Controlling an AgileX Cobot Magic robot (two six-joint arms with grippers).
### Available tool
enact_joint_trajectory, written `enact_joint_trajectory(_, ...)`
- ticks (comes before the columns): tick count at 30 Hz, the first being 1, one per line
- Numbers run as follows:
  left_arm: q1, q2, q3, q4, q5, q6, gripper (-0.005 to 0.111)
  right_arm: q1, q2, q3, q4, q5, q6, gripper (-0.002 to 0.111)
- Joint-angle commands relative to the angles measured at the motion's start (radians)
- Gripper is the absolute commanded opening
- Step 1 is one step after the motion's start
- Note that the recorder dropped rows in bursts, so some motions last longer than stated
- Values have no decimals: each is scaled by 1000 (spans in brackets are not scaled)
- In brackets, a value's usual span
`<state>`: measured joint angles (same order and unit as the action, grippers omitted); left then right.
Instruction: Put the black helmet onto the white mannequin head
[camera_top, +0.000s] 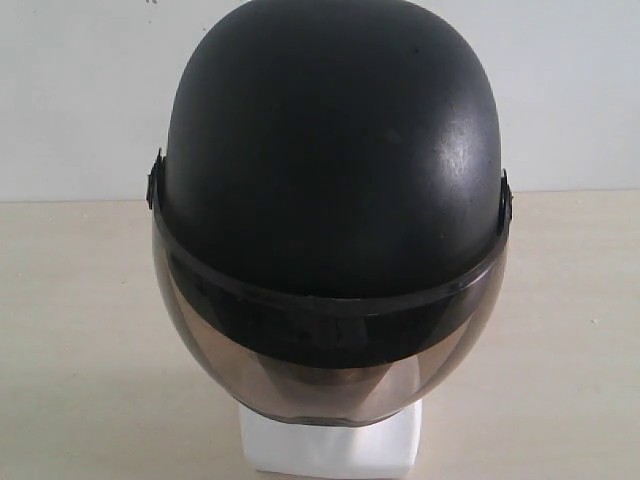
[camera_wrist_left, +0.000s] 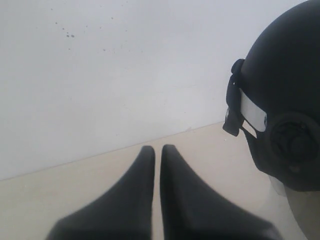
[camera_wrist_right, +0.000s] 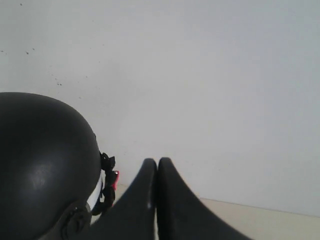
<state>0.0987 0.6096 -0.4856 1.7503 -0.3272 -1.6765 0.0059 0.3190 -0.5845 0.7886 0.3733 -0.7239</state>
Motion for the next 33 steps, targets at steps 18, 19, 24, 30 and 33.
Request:
enact_joint_trajectory(18, 0, -4, 4, -6, 11, 3, 4, -195, -142, 442, -195, -258, 285, 0)
enact_joint_trajectory(19, 0, -4, 4, -6, 11, 3, 4, -195, -156, 456, -283, -270, 371, 0)
enact_joint_trajectory(24, 0, -4, 4, -6, 11, 3, 4, -195, -257, 530, -797, -272, 806, 0)
enact_joint_trajectory(30, 0, -4, 4, -6, 11, 3, 4, -195, -319, 585, -829, -268, 821, 0)
enact_joint_trajectory(33, 0, -4, 4, -6, 11, 3, 4, -195, -319, 585, -829, -188, 818, 0)
